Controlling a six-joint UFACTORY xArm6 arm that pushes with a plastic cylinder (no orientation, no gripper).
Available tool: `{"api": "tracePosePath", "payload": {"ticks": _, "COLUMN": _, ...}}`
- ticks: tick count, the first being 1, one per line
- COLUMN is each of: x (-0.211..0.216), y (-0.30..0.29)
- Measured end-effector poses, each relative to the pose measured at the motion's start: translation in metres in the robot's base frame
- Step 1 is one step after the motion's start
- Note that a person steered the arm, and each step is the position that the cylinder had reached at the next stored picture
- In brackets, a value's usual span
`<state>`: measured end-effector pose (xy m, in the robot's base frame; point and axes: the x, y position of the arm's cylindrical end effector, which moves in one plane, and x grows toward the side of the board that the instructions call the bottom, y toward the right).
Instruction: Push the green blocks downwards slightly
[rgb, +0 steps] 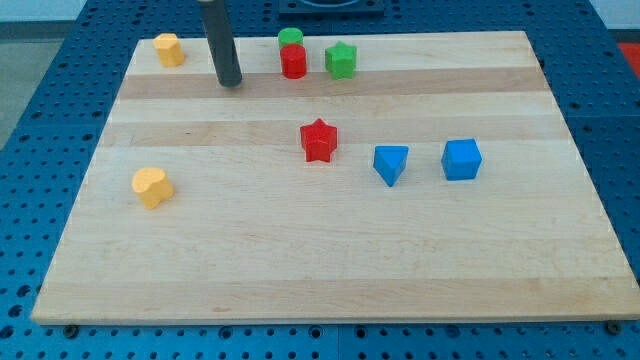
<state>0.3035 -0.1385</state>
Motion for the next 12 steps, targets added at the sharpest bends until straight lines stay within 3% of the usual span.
{"api": "tracePosePath", "payload": {"ticks": 7, "x": 0.017, "y": -0.033}}
{"api": "tracePosePath", "payload": {"ticks": 10, "x": -0.105, "y": 0.029}}
{"api": "tracePosePath", "payload": {"ticks": 11, "x": -0.112, "y": 0.044}}
{"api": "tracePosePath", "payload": {"ticks": 12, "x": -0.101, "y": 0.115}}
